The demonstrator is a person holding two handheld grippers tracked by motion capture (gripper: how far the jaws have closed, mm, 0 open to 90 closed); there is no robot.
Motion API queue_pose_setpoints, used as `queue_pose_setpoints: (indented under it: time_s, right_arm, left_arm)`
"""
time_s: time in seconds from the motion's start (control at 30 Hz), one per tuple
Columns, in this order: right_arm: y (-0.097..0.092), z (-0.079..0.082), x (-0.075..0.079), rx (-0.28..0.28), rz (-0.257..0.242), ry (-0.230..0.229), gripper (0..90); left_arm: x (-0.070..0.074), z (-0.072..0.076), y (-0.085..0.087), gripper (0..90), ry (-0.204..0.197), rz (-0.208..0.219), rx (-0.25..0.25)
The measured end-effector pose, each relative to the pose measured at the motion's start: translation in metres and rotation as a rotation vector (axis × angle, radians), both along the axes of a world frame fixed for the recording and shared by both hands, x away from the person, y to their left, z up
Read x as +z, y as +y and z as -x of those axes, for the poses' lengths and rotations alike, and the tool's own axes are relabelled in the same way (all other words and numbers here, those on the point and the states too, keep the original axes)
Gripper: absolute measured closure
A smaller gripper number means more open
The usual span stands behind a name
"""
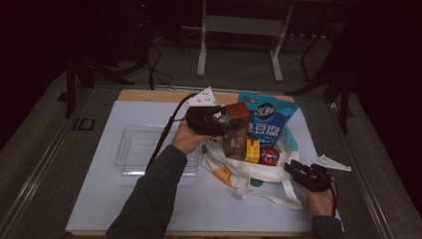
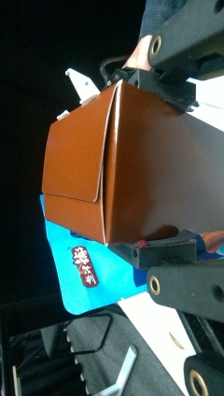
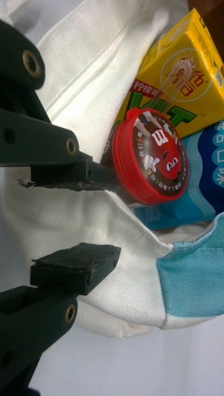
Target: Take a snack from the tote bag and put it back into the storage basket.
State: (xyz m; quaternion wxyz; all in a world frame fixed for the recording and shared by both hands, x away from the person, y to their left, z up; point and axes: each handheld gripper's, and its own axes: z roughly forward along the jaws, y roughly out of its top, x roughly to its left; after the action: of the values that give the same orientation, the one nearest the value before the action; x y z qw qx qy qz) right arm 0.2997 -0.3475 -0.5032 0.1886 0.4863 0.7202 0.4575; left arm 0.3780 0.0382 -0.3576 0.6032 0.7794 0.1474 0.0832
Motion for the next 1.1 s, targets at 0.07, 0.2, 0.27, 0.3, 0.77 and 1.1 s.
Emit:
queue_pose_setpoints:
  time_s: [0.07, 0.2, 0.27, 0.3, 0.77, 1.1]
  right_arm:
    - [0.0, 0.0, 0.0, 0.0, -0.001, 0.0, 61.2]
    - [0.0, 0.0, 0.0, 0.0, -0.001, 0.001, 61.2]
    - [-0.001, 0.0, -0.001, 0.001, -0.004, 0.001, 61.2]
    - [-0.001, 0.0, -0.001, 0.001, -0.004, 0.001, 61.2]
    - [-0.001, 0.0, -0.001, 0.001, -0.009, 0.002, 61.2]
    - [-0.001, 0.0, -0.002, 0.002, -0.011, 0.004, 61.0]
  left_arm:
    - [0.001, 0.001, 0.002, 43.4, 0.003, 0.002, -0.002]
    - [0.003, 0.003, 0.004, 43.3, 0.009, 0.013, -0.007]
    - [0.005, 0.004, 0.006, 43.4, 0.012, 0.023, -0.013]
    - [0.006, 0.005, 0.007, 43.4, 0.014, 0.023, -0.014]
    - [0.016, 0.013, 0.024, 43.3, 0.023, 0.047, -0.032]
    - [0.021, 0.018, 0.04, 43.3, 0.027, 0.052, -0.049]
